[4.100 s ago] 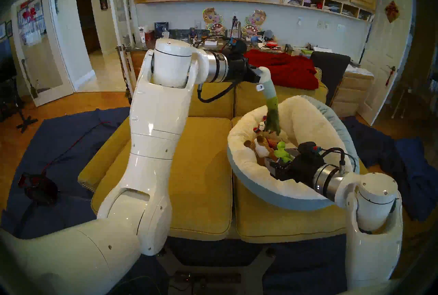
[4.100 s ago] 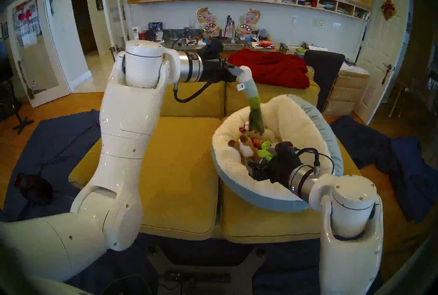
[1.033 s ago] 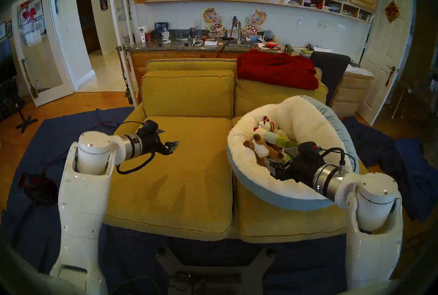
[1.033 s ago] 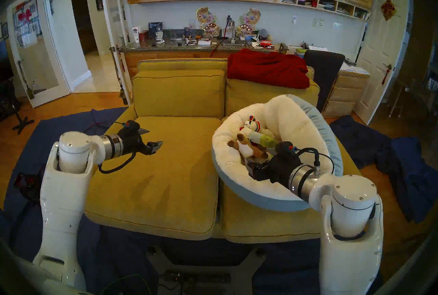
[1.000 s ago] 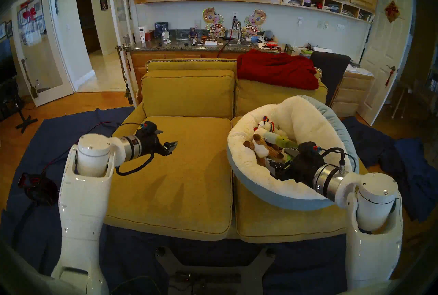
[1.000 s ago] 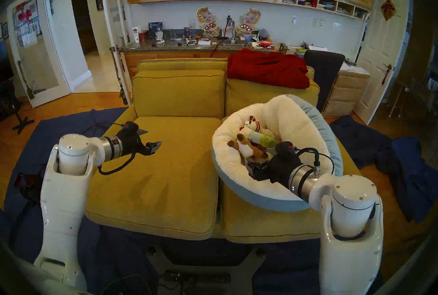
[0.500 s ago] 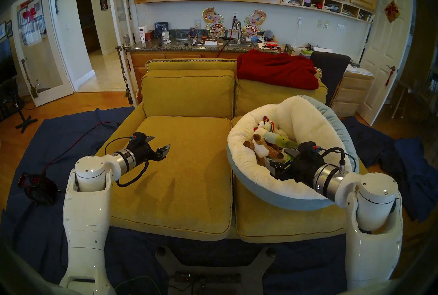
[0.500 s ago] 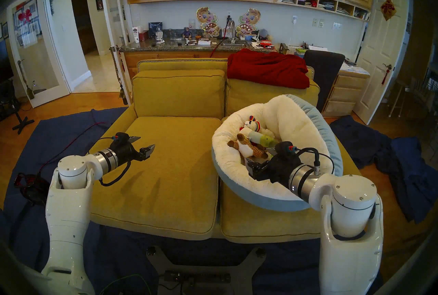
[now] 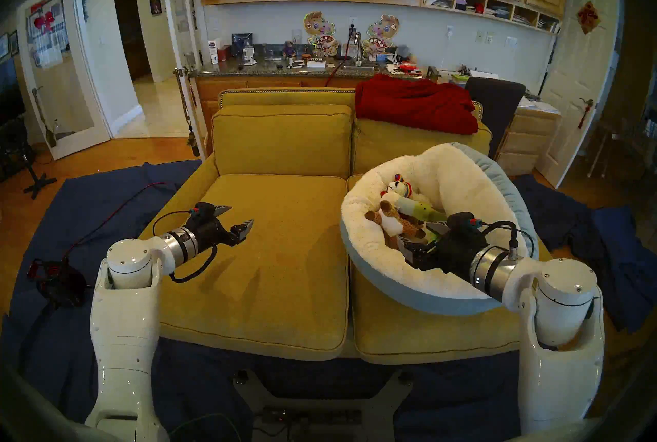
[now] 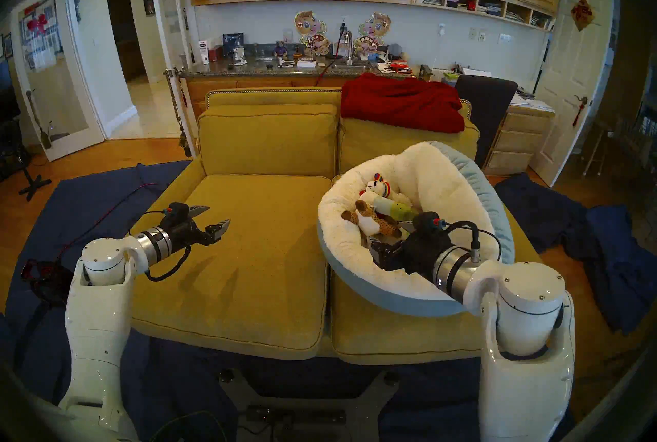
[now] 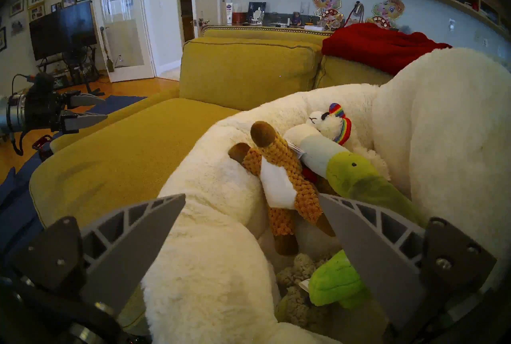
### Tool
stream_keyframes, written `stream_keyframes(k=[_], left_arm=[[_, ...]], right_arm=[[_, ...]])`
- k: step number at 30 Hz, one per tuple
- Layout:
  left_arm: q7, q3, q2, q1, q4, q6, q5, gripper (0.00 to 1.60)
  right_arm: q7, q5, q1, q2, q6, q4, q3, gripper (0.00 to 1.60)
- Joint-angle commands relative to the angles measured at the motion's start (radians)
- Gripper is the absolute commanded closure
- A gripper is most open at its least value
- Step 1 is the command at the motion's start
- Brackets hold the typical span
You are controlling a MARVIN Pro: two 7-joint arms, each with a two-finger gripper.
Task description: Put toys into dog bed
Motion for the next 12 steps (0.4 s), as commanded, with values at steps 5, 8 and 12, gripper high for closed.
stream_keyframes(k=[5, 8, 12], left_arm=[[-0.003, -0.008, 0.000, -0.036, -0.020, -0.025, -0.015, 0.00], [-0.004, -0.009, -0.001, -0.036, -0.019, -0.026, -0.015, 0.00], [-0.005, -0.010, -0.002, -0.036, -0.019, -0.027, -0.014, 0.00]], right_arm=[[-0.002, 0.000, 0.012, 0.001, -0.003, -0.032, -0.002, 0.00], [-0.002, -0.001, 0.012, 0.001, -0.003, -0.032, -0.002, 0.00], [-0.002, -0.001, 0.012, 0.001, -0.003, -0.032, -0.002, 0.00]])
